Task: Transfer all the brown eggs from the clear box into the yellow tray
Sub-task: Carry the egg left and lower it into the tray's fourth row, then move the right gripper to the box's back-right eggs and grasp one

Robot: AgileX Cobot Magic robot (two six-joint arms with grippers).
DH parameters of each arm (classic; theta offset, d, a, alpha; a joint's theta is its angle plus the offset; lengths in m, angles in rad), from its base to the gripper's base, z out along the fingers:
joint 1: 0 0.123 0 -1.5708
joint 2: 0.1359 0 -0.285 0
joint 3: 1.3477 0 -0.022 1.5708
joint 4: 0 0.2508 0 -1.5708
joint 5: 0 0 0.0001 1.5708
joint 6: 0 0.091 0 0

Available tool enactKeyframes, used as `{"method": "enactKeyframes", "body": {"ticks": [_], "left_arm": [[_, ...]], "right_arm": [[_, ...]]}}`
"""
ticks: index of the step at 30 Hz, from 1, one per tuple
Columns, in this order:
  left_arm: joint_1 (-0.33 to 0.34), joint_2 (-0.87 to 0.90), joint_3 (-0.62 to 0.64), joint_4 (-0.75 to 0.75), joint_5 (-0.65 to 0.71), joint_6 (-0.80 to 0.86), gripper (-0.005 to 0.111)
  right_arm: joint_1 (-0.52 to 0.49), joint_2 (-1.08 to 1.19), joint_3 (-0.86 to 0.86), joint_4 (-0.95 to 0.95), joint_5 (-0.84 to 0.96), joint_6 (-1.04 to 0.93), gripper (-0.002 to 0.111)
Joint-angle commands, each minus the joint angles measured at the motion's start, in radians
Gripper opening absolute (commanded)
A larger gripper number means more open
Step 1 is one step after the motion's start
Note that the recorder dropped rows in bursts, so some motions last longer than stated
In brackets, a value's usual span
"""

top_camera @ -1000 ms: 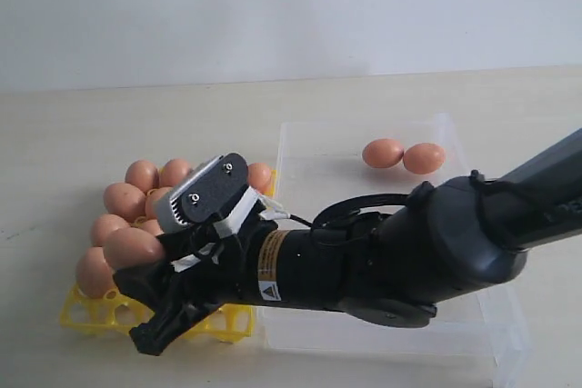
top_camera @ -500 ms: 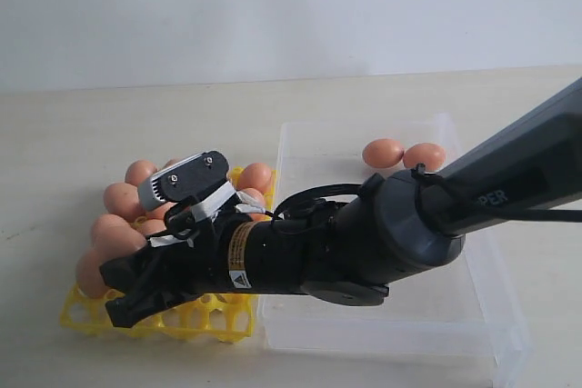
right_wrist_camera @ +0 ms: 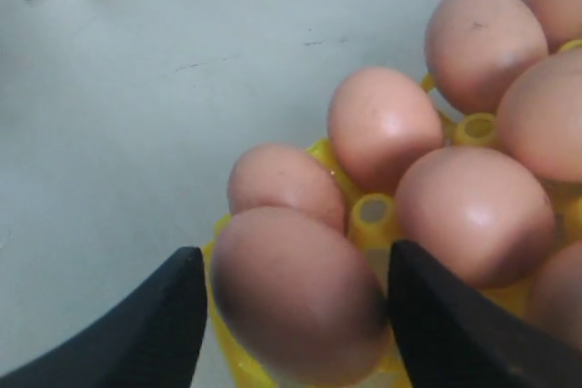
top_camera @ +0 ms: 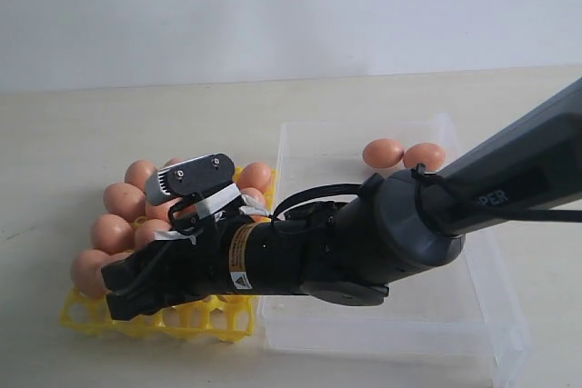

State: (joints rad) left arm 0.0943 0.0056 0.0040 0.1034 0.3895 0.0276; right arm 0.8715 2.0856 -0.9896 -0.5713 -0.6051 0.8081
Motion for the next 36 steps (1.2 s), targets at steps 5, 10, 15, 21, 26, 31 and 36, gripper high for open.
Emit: {"method": "enactKeyframes", "body": {"ticks": [5,10,15,21,26,31,36], "left_arm": [[-0.005,-0.006,-0.004,-0.002,-0.009,-0.006,0.000],[-0.005,-0.006,-0.004,-0.002,-0.009,-0.006,0.000],[-0.005,-0.006,-0.004,-0.002,-0.009,-0.006,0.000],[-0.005,-0.006,-0.004,-0.002,-0.009,-0.006,0.000],[-0.005,-0.006,-0.004,-0.002,-0.009,-0.006,0.000],[-0.005,-0.006,-0.004,-0.002,-0.009,-0.006,0.000],[-0.005,-0.006,-0.004,-0.002,-0.009,-0.006,0.000]], "right_arm": [[0.002,-0.072,-0.006,-0.011,0.080,0.005,0.058],[-0.022,-0.198,-0.006,-0.008,0.175,-0.018,0.058],[-0.084,-0.364,-0.008,0.057,0.451,-0.110,0.055],[-0.200,-0.443,-0.099,-0.015,1.113,-0.167,0.053],[-0.325,-0.393,-0.181,0.163,1.297,-0.465,0.053],[-0.395,-0.292,-0.255,0.211,1.344,-0.930,0.053],[-0.432,-0.222,-0.319,0.234,1.327,-1.263,0.053]]}}
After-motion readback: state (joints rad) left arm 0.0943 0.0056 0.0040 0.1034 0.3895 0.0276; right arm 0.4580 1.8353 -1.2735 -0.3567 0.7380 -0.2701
